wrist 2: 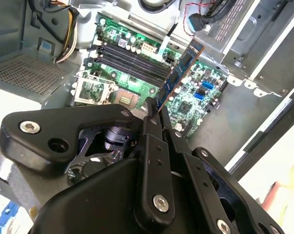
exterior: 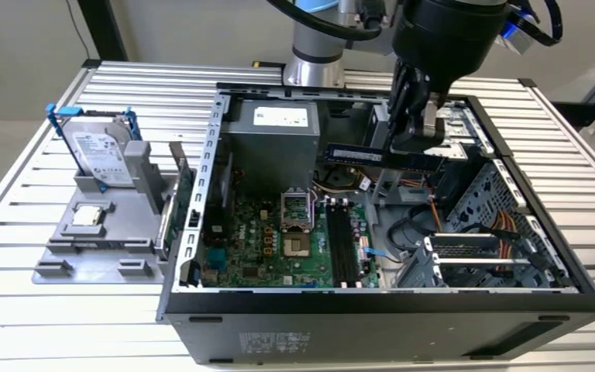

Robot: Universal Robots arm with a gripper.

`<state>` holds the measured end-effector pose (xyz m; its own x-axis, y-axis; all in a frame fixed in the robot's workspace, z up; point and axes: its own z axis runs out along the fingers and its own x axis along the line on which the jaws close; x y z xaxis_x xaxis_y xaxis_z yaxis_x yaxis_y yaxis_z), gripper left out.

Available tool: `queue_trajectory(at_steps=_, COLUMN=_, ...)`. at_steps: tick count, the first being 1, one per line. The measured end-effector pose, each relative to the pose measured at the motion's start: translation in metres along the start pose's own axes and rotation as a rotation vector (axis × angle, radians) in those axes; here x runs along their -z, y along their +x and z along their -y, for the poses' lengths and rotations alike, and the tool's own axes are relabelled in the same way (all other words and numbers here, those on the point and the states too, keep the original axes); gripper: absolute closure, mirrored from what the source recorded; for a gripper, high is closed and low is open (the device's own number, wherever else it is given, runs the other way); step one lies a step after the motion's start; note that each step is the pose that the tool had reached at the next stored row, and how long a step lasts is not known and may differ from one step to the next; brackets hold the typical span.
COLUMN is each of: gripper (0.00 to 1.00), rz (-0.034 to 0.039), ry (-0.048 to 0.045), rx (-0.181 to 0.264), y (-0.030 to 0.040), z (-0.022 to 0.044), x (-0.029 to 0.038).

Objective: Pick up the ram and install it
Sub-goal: 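Pick up the ram and move it above insertion slot, then insert the ram into the slot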

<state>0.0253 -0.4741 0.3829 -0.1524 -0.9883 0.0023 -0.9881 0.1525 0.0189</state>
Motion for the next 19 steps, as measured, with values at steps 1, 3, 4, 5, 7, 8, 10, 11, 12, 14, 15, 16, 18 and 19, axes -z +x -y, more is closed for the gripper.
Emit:
queue_trajectory(at_steps=1, gripper=1.0, rz=0.0, ry=0.0, rx=-0.002, y=0.0, z=0.0, x=0.0)
queue_trajectory(at_steps=3, gripper=1.0, rz=0.0001, ry=0.0, rx=-0.005, y=0.0, z=0.0, x=0.0)
queue_trajectory(at_steps=4, gripper=1.0, rz=0.0002, ry=0.0, rx=-0.007, y=0.0, z=0.0, x=0.0)
queue_trajectory(at_steps=5, gripper=1.0, rz=0.0002, ry=0.0, rx=-0.009, y=0.0, z=0.0, x=0.0)
queue_trajectory(at_steps=7, gripper=1.0, rz=0.0003, ry=0.0, rx=-0.016, y=0.0, z=0.0001, x=0.0001)
queue_trajectory(at_steps=8, gripper=1.0, rz=0.0004, ry=0.0, rx=-0.021, y=0.0, z=0.0001, x=0.0001)
queue_trajectory(at_steps=10, gripper=1.0, rz=0.0006, ry=0.0, rx=-0.032, y=0.0, z=0.0001, x=0.0001)
queue_trajectory(at_steps=11, gripper=1.0, rz=0.0008, ry=-0.0001, rx=-0.038, y=0.0, z=0.0001, x=0.0001)
queue_trajectory(at_steps=12, gripper=1.0, rz=0.001, ry=-0.0001, rx=-0.044, y=0.0, z=0.0001, x=0.0)
queue_trajectory(at_steps=14, gripper=1.0, rz=0.0011, ry=-0.0001, rx=-0.056, y=0.0, z=0.0001, x=0.0001)
queue_trajectory(at_steps=15, gripper=1.0, rz=0.0012, ry=-0.0001, rx=-0.061, y=0.0, z=0.0001, x=0.0001)
queue_trajectory(at_steps=16, gripper=1.0, rz=0.0013, ry=-0.0001, rx=-0.067, y=0.0, z=0.0001, x=0.0001)
queue_trajectory(at_steps=18, gripper=1.0, rz=0.0015, ry=-0.0001, rx=-0.078, y=0.0, z=0.0001, x=0.0001)
queue_trajectory(at_steps=19, gripper=1.0, rz=0.0016, ry=-0.0001, rx=-0.084, y=0.0, z=0.0001, x=0.0001)
